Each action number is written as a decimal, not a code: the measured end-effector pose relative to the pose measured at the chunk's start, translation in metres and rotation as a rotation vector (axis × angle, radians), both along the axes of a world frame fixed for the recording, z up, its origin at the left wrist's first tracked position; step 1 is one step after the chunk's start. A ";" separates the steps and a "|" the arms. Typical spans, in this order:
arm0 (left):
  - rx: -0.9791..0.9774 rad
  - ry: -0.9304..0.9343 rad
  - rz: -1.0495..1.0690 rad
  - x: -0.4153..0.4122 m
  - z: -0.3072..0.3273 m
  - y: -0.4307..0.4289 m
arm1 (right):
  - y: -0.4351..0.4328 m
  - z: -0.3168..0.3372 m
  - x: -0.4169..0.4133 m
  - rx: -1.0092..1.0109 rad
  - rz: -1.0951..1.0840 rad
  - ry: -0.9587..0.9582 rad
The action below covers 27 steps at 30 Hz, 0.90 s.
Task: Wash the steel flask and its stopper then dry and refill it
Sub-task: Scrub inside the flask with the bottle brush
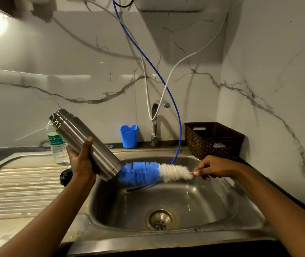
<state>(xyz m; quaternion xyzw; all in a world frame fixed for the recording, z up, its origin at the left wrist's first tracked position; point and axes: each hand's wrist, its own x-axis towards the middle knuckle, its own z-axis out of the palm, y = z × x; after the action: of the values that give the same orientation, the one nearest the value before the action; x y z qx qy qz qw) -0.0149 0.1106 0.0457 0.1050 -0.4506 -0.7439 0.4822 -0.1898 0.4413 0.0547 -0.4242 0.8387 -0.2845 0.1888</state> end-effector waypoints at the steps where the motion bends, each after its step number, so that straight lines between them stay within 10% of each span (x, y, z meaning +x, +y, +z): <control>1: -0.018 -0.007 -0.003 -0.002 0.000 0.001 | -0.006 -0.001 0.003 0.007 0.011 0.013; 27: -0.227 -0.236 -0.057 -0.013 -0.016 0.010 | -0.038 -0.025 0.009 -0.030 0.115 -0.033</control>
<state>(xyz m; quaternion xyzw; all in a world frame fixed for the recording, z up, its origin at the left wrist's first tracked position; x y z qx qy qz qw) -0.0275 0.1209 0.0300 0.1237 -0.5881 -0.6840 0.4136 -0.1808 0.4035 0.0301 -0.4699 0.8052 -0.2929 0.2123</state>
